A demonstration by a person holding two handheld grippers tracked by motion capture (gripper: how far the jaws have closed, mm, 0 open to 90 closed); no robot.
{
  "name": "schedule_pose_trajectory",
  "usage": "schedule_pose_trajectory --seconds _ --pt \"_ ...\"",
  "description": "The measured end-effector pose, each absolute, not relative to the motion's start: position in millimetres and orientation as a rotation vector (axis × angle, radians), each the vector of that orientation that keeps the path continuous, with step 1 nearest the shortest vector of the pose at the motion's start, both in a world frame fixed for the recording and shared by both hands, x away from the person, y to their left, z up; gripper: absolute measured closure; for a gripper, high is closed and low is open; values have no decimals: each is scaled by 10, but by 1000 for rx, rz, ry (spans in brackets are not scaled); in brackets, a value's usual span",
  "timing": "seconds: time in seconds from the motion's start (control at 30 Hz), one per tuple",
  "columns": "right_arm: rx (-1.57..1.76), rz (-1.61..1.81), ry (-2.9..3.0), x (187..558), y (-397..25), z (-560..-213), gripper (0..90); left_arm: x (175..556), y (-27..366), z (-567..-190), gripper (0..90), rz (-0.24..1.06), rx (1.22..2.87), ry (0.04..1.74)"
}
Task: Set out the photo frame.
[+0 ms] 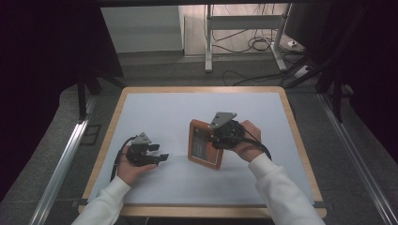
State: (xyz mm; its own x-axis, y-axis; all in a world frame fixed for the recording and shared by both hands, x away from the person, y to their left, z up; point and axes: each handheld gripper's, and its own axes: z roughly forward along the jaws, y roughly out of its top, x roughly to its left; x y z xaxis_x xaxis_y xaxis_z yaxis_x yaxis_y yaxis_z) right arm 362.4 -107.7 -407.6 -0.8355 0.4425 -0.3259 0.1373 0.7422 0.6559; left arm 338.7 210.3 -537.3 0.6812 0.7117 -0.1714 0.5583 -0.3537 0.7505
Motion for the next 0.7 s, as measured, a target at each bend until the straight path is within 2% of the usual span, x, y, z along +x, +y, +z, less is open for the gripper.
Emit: schedule_pose_trajectory --seconds 0.53,0.7 --pt "551 911 2468 3831 -1124 -4183 374 3392 2110 -5375 356 221 2048 971" --pt "613 965 2430 3830 -1158 -4166 291 3392 2114 -5374 356 221 2046 973"
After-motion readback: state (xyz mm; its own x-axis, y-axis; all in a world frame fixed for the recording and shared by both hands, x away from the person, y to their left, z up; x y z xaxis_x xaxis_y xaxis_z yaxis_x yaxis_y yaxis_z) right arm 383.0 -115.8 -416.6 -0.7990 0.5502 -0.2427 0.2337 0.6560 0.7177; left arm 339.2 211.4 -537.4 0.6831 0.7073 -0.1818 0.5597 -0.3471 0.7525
